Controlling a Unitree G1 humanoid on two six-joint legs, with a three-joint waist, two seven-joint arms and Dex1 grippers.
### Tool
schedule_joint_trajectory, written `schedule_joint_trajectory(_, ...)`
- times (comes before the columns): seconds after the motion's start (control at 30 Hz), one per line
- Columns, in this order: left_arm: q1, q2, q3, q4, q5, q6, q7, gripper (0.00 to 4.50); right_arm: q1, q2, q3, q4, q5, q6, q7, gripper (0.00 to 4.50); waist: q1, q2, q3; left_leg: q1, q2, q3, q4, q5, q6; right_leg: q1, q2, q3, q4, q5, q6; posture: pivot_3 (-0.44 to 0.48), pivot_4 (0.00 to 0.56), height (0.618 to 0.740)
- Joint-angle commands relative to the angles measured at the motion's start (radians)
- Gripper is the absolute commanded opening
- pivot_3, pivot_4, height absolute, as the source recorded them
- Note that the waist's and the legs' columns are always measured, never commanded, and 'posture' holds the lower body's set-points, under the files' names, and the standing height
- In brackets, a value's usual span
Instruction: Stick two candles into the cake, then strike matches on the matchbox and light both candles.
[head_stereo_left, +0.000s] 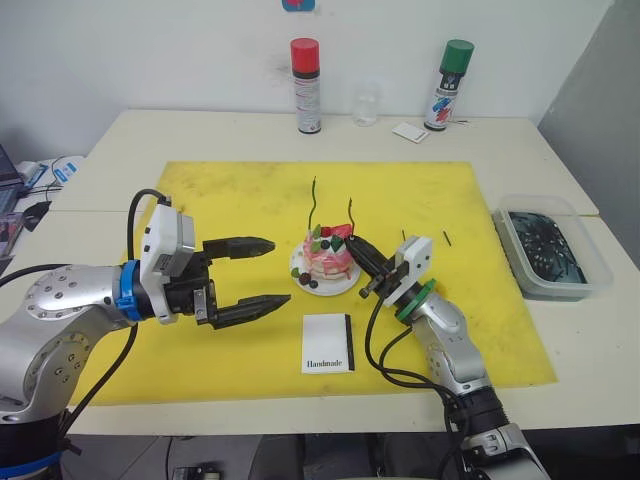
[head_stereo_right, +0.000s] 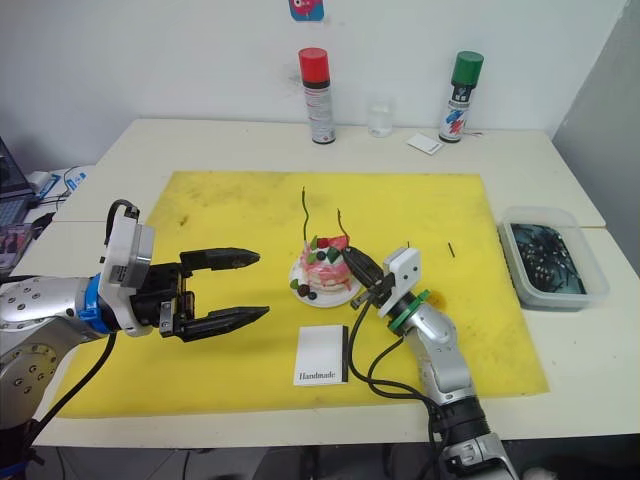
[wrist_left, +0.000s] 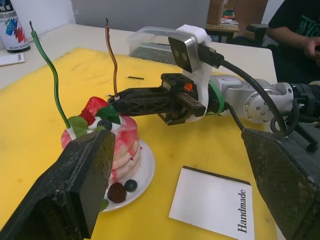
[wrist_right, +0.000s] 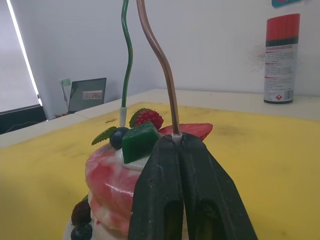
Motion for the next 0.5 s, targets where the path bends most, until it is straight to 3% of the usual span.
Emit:
schedule_joint_trajectory(0.03, 0.003, 0.000, 0.008, -0.028, 0.000, -0.015, -0.003, 4.50, 0.015, -0.010, -0.006, -0.049, 0.012, 0.031, -0.002, 0.48, 0.000, 0.000, 0.000, 0.000, 0.000, 0.000, 0.000, 0.000, 0.000, 0.000, 0.000, 0.000, 0.000, 0.000, 0.000, 0.000, 0.150, 0.740)
schedule_joint_trajectory(0.27, 0.010, 0.001, 0.003, -0.012, 0.018, -0.032, -0.012, 4.50, 0.002, -0.024, -0.019, -0.121, 0.025, 0.075, -0.010, 2.74, 0.000, 0.000, 0.000, 0.000, 0.000, 0.000, -0.001, 0.000, 0.000, 0.000, 0.000, 0.000, 0.000, 0.000, -0.001, 0.000, 0.150, 0.740)
schedule_joint_trajectory(0.5, 0.024, 0.018, 0.013, 0.021, 0.040, 0.019, 0.032, 4.50, 0.021, -0.121, -0.073, -0.277, 0.082, 0.232, -0.011, 2.74, 0.001, 0.000, 0.000, 0.000, 0.000, 0.000, -0.001, 0.000, 0.000, -0.001, 0.000, 0.000, 0.000, -0.001, -0.001, 0.000, 0.150, 0.740)
